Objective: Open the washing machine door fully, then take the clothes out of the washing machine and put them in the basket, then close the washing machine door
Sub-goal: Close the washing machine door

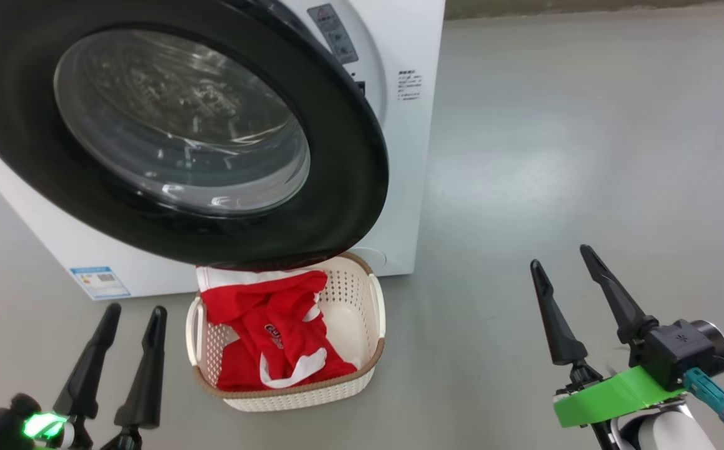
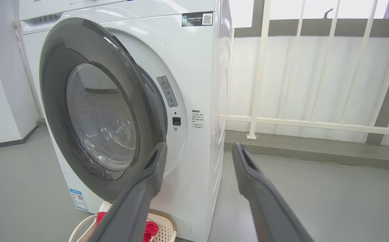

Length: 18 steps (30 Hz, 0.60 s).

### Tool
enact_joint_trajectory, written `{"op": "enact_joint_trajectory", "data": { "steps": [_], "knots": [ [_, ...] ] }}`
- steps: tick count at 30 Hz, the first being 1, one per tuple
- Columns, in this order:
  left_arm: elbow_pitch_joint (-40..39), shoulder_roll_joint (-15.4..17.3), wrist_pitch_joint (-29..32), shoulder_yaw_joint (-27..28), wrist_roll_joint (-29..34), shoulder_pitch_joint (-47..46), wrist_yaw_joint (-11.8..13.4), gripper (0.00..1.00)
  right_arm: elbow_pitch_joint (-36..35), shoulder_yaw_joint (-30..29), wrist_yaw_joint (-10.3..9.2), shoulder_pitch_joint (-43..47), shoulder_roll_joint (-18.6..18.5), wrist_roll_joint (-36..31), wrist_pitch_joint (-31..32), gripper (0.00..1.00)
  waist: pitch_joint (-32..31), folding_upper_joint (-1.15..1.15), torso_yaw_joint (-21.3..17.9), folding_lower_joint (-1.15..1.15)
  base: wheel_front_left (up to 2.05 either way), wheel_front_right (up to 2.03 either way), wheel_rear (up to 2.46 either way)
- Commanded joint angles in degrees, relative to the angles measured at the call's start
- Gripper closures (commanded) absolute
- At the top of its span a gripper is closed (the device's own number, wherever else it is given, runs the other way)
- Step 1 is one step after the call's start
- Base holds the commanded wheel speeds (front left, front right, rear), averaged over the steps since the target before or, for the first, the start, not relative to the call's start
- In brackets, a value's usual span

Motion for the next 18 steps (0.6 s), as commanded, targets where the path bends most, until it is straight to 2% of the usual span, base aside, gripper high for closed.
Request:
{"op": "enact_joint_trajectory", "data": {
  "steps": [1, 7, 11, 18],
  "knots": [
    [-0.8, 1.7, -0.8, 2.3, 3.8, -0.5, 0.7, 0.0, -2.0, 0.6, 0.36, -0.1, -0.1, -0.7, -0.4, 0.0, -1.0, 0.0, -1.0, 0.0, 0.0, 0.0, 0.0],
    [0.1, 0.2, -1.2, 3.3, 12.7, 1.4, 2.2, 0.0, -2.9, -0.6, 0.36, 1.4, -0.1, -0.6, -0.4, 0.0, -1.9, 0.0, -1.7, 0.0, 0.0, 0.0, 0.0],
    [0.8, -1.2, -1.2, 4.1, 16.8, 2.6, 2.0, 0.0, -3.1, -1.4, 0.36, 2.2, -0.1, 0.1, -0.4, 0.0, -2.3, 0.0, -2.0, 0.0, 0.0, 0.0, 0.0],
    [2.7, -3.0, -1.2, 5.5, 20.5, 4.1, 0.8, 0.0, -3.1, -2.2, 0.36, 3.5, -0.1, 0.5, -0.4, 0.0, -3.2, 0.0, -1.8, 0.0, 0.0, 0.0, 0.0]
  ]
}}
